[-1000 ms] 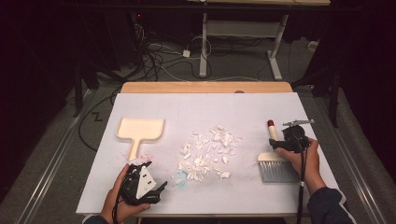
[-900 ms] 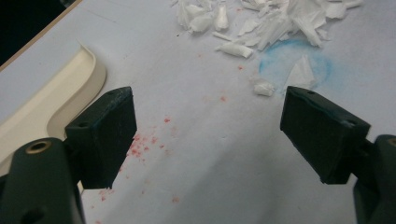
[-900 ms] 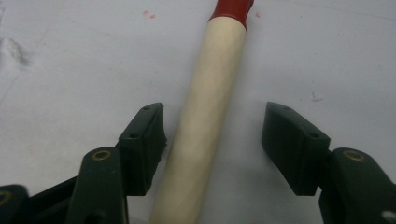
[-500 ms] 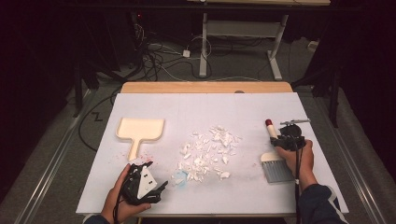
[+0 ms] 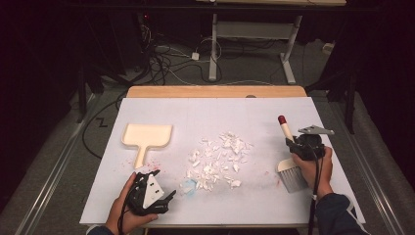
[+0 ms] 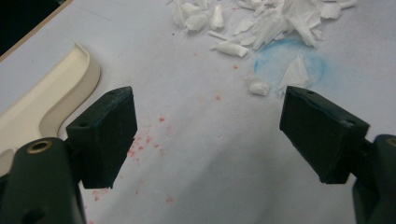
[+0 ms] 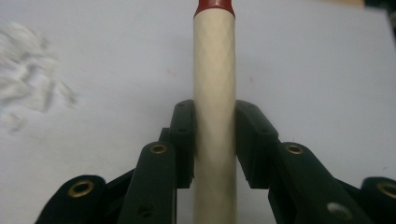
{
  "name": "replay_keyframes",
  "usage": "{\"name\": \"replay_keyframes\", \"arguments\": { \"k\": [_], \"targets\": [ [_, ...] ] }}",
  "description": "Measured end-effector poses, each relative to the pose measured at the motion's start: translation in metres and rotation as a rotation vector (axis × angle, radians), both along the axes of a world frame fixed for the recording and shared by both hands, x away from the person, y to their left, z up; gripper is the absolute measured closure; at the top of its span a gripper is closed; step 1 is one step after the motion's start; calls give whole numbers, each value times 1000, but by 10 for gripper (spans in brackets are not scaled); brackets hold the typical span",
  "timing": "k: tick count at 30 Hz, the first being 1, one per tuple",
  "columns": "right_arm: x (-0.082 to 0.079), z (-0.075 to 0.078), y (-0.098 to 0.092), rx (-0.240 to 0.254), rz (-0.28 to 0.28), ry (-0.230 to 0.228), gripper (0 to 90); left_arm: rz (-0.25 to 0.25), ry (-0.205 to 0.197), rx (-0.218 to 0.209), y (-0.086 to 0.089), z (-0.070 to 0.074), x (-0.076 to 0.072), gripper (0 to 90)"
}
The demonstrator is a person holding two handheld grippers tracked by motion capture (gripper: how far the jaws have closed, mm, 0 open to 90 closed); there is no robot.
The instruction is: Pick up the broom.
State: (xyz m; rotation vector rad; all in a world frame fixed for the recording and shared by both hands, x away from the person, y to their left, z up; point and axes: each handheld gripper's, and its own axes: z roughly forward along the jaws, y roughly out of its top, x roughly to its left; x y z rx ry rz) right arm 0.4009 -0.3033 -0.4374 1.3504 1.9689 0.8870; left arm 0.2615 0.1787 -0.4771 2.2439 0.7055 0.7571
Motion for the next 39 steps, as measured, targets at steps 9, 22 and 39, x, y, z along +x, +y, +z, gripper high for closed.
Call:
{"name": "replay_keyframes", "arguments": {
  "k": [9,22,39],
  "targets": [
    [-45,34,-2,79,72,-220,713,9,26,-37,-1,2,0,162],
    [-87,69,24,160,216,-338,714,-224,50,-232,-107,42,16,172],
    [-127,83,74,122,375,-348,712,-360,107,-464,-198,52,27,548]
  ]
}}
